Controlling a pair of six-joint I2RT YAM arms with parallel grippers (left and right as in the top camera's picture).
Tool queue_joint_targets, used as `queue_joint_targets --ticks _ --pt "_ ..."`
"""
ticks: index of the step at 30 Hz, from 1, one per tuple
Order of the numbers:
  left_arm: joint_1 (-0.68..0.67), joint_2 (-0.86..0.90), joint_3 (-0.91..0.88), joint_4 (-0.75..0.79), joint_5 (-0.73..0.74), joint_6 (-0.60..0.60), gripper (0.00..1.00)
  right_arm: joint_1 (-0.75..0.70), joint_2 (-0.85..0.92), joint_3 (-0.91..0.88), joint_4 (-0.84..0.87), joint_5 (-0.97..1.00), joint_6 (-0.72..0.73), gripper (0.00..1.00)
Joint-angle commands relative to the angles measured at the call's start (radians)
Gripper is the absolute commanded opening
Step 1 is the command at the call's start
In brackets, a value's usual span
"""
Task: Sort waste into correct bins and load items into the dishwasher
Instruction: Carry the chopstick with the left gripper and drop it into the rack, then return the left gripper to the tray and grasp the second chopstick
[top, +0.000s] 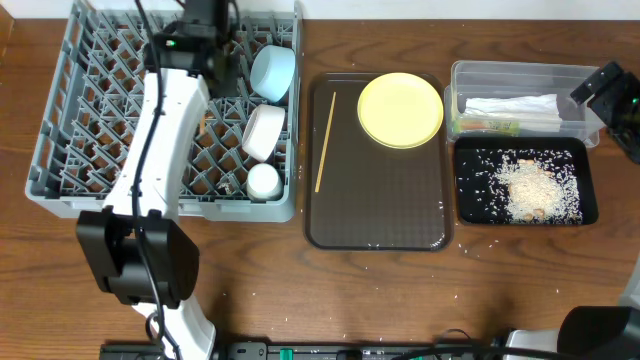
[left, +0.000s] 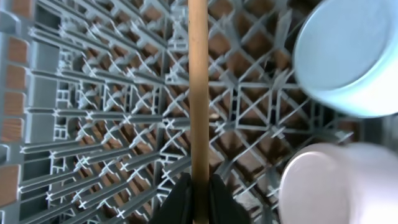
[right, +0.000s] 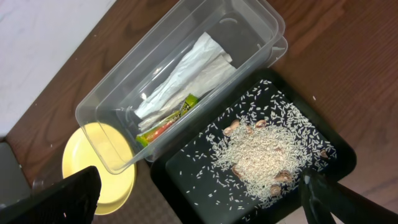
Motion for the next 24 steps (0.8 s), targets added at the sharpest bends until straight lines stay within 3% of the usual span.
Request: queue_joint_targets --ticks 1,11,14,16,24 --pt "0.014 0.043 -0.052 -0.007 0.056 0.059 0.07 -0.001 0.003 0.001 -0.001 0.0 0.014 0.99" --pt "0.021 0.047 -0.145 0.001 0.105 -0.036 0.08 -0.001 0.003 0.001 -0.001 0.0 0.014 0.99" --pt "0.021 0.046 -0.148 0.002 0.106 -0.037 0.35 -0.001 0.003 0.001 -0.001 0.0 0.014 0.99" --pt "0.021 0.046 -0.148 0.004 0.109 -0.036 0.43 -0.001 0.003 0.001 -0.001 0.0 0.014 0.99" --pt "0.016 0.016 -0.111 -0.005 0.185 -0.075 0.45 -0.001 0.003 0.001 -0.001 0.0 0.014 0.99"
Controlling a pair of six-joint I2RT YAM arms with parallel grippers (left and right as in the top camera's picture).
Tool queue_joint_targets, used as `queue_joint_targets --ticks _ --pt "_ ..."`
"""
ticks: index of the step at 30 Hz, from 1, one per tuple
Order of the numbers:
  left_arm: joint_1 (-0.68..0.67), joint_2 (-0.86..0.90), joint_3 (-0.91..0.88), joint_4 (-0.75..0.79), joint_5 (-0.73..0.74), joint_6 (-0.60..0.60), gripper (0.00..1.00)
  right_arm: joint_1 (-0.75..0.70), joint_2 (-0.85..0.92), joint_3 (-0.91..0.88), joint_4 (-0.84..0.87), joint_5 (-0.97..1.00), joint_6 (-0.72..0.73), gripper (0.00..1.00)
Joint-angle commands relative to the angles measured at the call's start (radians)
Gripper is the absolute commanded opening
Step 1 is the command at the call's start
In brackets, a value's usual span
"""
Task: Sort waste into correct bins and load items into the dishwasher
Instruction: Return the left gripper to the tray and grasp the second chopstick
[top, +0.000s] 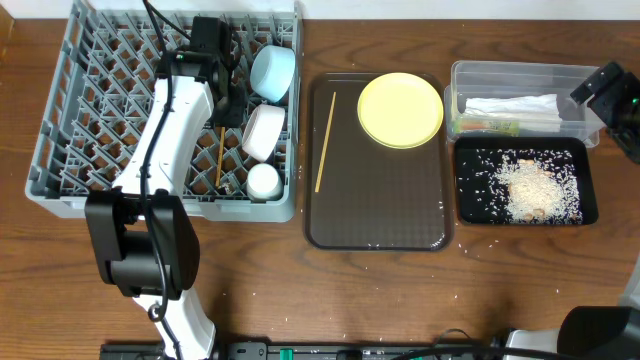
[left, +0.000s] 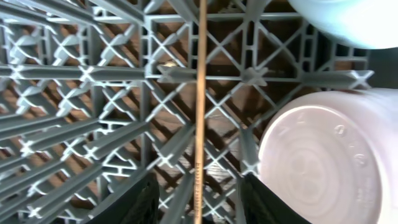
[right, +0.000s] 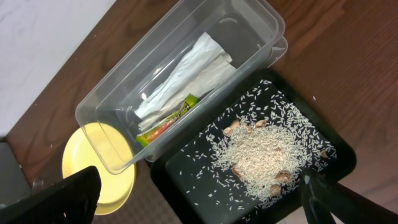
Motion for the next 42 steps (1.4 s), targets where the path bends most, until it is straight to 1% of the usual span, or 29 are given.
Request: queue_joint_targets --ticks 1,2,5,9,13,17,20,25,31,42 --pt "-0.004 -0.037 0.04 -0.005 0.054 -0.048 0.45 -0.001 0.003 0.001 -0.001 0.0 0.014 0.99" --pt "-0.011 -0.05 0.047 -0.005 0.068 -0.05 0.45 -0.001 0.003 0.001 -0.001 0.0 0.014 0.99" --pt "-0.056 -0.092 0.068 -0.005 0.078 -0.123 0.45 -0.001 0.003 0.001 -0.001 0.0 0.014 0.99" --pt "-0.183 -0.114 0.072 0.004 0.068 -0.159 0.45 -0.001 0.003 0.001 -0.001 0.0 0.014 0.99" --pt "-0.325 -0.077 0.072 0.036 -0.024 -0.222 0.45 -0.001 0.003 0.001 -0.001 0.0 0.014 0.99" --pt "-0.405 -0.013 0.072 0.094 -0.044 -0.23 0.45 -0.001 0.003 0.001 -0.001 0.0 0.014 0.99" --pt "-0.422 0.032 0.072 0.126 -0.07 -0.249 0.45 -0.001 0.003 0.001 -0.001 0.0 0.014 0.99" --pt "-0.422 0.115 0.072 0.172 -0.069 -0.248 0.45 -0.001 0.003 0.001 -0.001 0.0 0.014 0.99" --pt "-0.421 0.212 0.072 0.188 -0.031 -0.248 0.45 -0.001 0.003 0.001 -0.001 0.0 0.014 0.99" --pt "-0.421 0.296 0.07 0.255 -0.004 -0.249 0.46 -0.001 0.003 0.001 -0.001 0.0 0.014 0.99"
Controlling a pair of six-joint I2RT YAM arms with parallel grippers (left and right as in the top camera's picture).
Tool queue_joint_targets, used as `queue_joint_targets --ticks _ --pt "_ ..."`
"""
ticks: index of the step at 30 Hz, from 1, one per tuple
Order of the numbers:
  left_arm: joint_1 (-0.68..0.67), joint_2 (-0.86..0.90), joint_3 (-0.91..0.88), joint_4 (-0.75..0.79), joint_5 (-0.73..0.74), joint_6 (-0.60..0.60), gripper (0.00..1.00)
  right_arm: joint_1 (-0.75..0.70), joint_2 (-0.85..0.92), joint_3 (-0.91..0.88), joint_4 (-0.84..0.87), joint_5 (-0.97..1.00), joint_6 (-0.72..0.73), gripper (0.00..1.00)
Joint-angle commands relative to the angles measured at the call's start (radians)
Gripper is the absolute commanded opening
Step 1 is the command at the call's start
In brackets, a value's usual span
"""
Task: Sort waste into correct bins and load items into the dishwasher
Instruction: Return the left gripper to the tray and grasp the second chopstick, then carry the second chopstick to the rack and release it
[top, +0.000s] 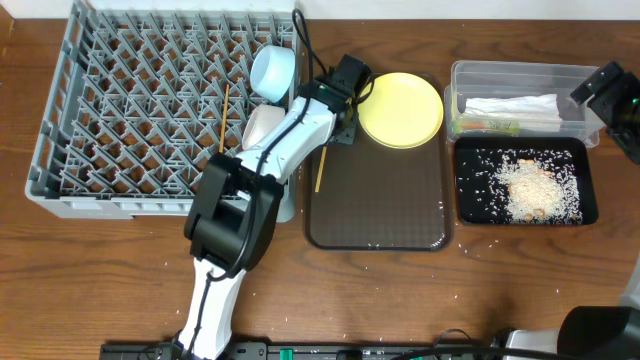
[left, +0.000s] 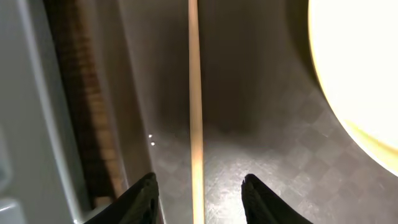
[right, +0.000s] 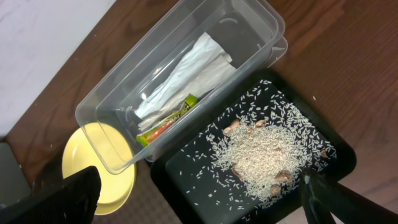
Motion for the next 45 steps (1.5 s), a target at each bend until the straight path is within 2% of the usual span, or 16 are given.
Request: queue_joint_targets --ticks 1,15,19,21,23,30,33,38,45 --pt "0.003 0.029 0.004 0.018 0.007 -0.014 0.46 -0.001 0.003 0.001 -0.001 0.0 0.014 0.99" --pt "0.003 0.101 -0.014 0.069 0.024 -0.038 0.45 -0.001 0.003 0.001 -0.001 0.0 0.014 0.99" --pt "0.003 0.101 -0.026 0.04 0.024 -0.14 0.43 -0.001 0.003 0.001 -0.001 0.0 0.014 0.99" --pt "0.002 0.101 -0.039 0.026 0.026 -0.217 0.36 -0.001 0.003 0.001 -0.001 0.0 0.014 0.99" --pt "0.0 0.101 -0.046 0.017 0.053 -0.245 0.31 -0.001 0.003 0.001 -0.001 0.0 0.014 0.99" --pt "0.0 0.101 -0.049 0.016 0.164 -0.244 0.2 -0.001 0.003 0.001 -0.001 0.0 0.014 0.99" --pt "0.001 0.1 -0.049 0.013 0.163 -0.216 0.08 -0.001 0.003 0.001 -0.001 0.0 0.014 0.99" --pt "0.002 0.073 -0.022 -0.002 0.163 -0.125 0.08 -0.001 0.003 0.001 -0.001 0.0 0.014 0.99" --pt "0.006 -0.07 -0.009 -0.02 0.163 -0.092 0.07 -0.001 0.003 0.001 -0.001 0.0 0.014 0.99"
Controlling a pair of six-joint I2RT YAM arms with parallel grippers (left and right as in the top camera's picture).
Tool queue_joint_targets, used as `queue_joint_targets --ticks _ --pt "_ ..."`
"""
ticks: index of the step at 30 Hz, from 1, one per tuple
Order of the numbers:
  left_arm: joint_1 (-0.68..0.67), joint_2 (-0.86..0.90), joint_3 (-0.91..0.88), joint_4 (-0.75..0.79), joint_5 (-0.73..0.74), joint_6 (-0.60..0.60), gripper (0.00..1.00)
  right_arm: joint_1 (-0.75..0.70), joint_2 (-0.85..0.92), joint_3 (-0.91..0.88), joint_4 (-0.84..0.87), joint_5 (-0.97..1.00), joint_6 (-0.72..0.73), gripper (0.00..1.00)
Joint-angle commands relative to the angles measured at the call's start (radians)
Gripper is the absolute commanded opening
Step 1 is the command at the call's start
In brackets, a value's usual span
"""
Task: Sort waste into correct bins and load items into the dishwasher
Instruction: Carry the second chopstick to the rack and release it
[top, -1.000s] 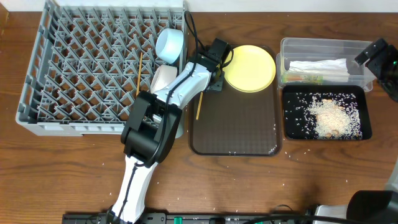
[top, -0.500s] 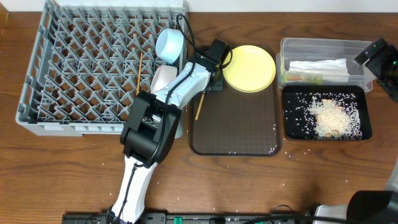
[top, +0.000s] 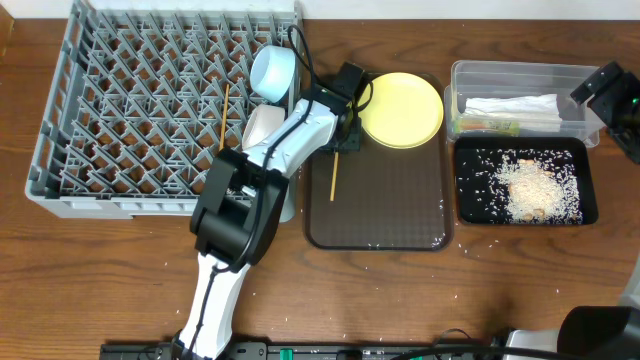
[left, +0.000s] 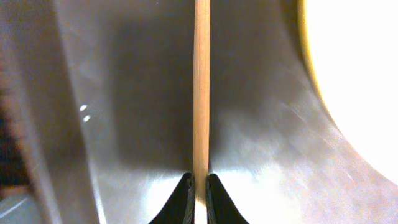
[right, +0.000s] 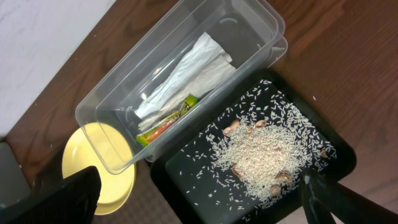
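Note:
My left gripper (left: 199, 182) is shut on a wooden chopstick (left: 201, 93) over the brown tray (top: 375, 230). From overhead, the chopstick (top: 334, 175) sticks out below the left gripper (top: 345, 88), beside the yellow plate (top: 400, 108). A second chopstick (top: 222, 118) lies in the grey dish rack (top: 60, 150). My right gripper (right: 193, 205) stands open high over the black bin of rice (right: 267, 152) and the clear bin (right: 180, 74) holding wrappers.
A light blue cup (top: 272, 70) and a white cup (top: 262, 130) sit in the rack's right side, close to my left arm. The clear bin (top: 510, 105) and black bin (top: 525, 185) stand right of the tray. Rice grains dot the wooden table.
My left gripper was open just above the chopstick on the tray's left side; now it is shut on it, and the chopstick sits slightly further right. The right arm has not moved.
My left gripper held a chopstick over the dish rack. Then it was open with that chopstick lying in the rack. Later it hung open over the second chopstick on the tray, and now it grips that one. The right gripper stayed still throughout.

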Motion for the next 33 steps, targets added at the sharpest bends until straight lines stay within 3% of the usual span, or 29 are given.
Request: queue_joint_targets --ticks 1,9,13,18,26,33 --pt "0.005 -0.181 0.0 -0.037 0.012 0.079 0.07 -0.001 0.003 0.001 -0.001 0.0 0.014 0.99" --pt "0.08 -0.523 -0.001 -0.127 -0.077 0.221 0.08 -0.001 0.003 0.001 -0.001 0.0 0.014 0.99" --pt "0.158 -0.601 -0.001 -0.167 -0.237 0.292 0.07 -0.001 0.003 0.001 -0.001 0.0 0.014 0.99" --pt "0.265 -0.575 -0.029 -0.166 -0.3 0.45 0.07 -0.001 0.003 0.001 -0.001 0.0 0.014 0.99" --pt "0.363 -0.407 -0.032 -0.151 -0.296 0.452 0.07 -0.001 0.003 0.001 -0.001 0.0 0.014 0.99" --pt "0.37 -0.279 -0.032 -0.153 -0.293 0.435 0.08 -0.001 0.003 0.001 -0.001 0.0 0.014 0.99"
